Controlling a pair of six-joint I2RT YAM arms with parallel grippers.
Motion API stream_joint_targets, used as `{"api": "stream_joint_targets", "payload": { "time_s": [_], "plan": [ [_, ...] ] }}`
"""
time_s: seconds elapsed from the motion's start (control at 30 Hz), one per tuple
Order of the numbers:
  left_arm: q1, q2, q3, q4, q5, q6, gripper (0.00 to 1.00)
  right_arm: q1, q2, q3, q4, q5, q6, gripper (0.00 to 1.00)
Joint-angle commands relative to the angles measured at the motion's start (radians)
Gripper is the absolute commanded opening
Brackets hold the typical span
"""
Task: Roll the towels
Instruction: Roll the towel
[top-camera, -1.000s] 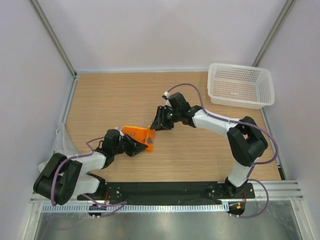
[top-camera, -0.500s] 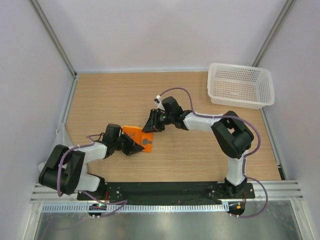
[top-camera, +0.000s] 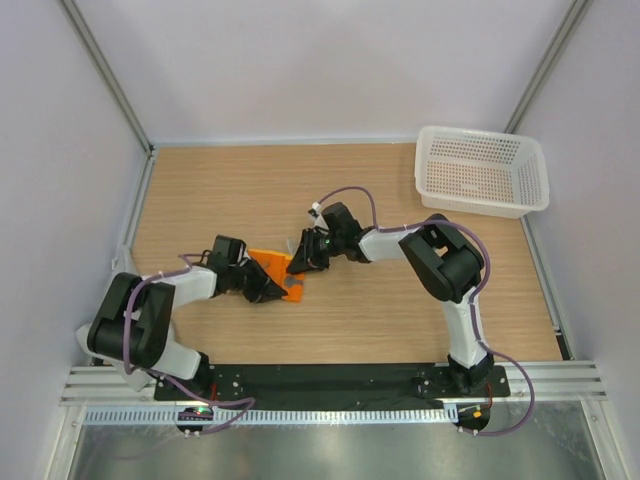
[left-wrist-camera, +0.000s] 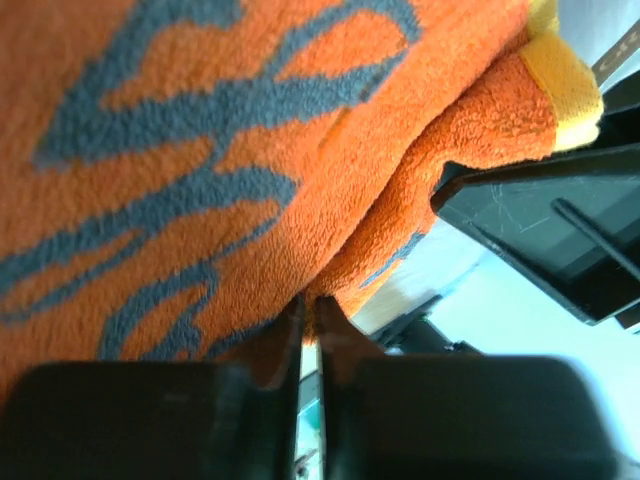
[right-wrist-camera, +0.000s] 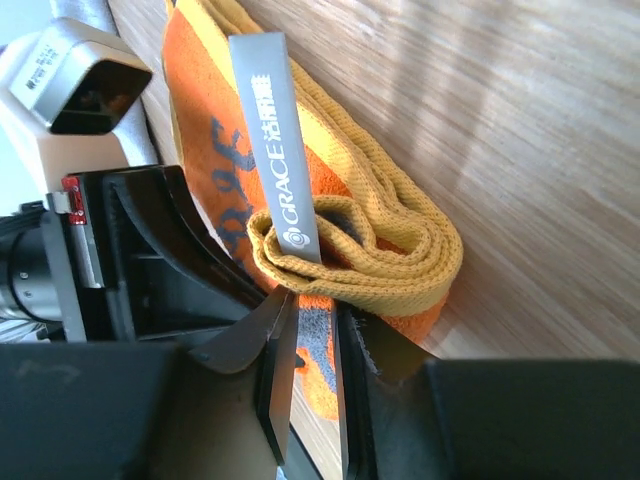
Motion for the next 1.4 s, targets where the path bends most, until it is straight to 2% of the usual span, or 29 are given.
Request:
{"api": "stream_joint_targets", "payload": {
  "time_s": [0.0,0.1,0.13,0.23,0.27,0.33,0.4,0.5,0.63,0.77,1.37],
  "plan": [
    [0.009,-0.036,0.062,-0.200,-0.078,0.126,0.13,-0.012,0.024,0.010,0.036,0.027,-0.013,0.27],
    [0.007,-0.106,0.127,-0.356,-0.208,0.209,0.29,-0.010,0.022,-0.004,0.034,0.038,-0.010,0.27],
    [0.001,-0.129,0.145,-0.396,-0.253,0.229,0.32,-0.010,0.019,-0.009,0.033,0.041,-0.012,0.26],
    [-0.046,-0.201,0.219,-0.543,-0.438,0.280,0.34,-0.012,0.013,-0.023,0.036,0.041,-0.012,0.26],
    [-0.068,-0.217,0.263,-0.600,-0.542,0.288,0.34,-0.012,0.010,-0.026,0.040,0.041,-0.010,0.26],
    [-0.160,-0.246,0.308,-0.652,-0.633,0.295,0.34,-0.012,0.009,-0.033,0.043,0.043,-0.009,0.26],
    [-0.274,-0.249,0.372,-0.673,-0.752,0.294,0.34,-0.010,0.005,-0.040,0.046,0.039,-0.006,0.26],
    [-0.378,-0.219,0.440,-0.665,-0.822,0.303,0.36,-0.010,-0.007,-0.046,0.048,0.039,-0.004,0.27],
    [-0.482,-0.108,0.494,-0.602,-0.834,0.329,0.37,-0.012,-0.014,-0.050,0.048,0.038,-0.006,0.26],
    [-0.534,-0.007,0.511,-0.564,-0.862,0.341,0.38,-0.010,-0.014,-0.055,0.048,0.036,-0.004,0.26],
    [-0.605,0.194,0.521,-0.553,-0.903,0.380,0.47,-0.012,-0.014,-0.069,0.063,0.016,-0.003,0.26]
  ]
}}
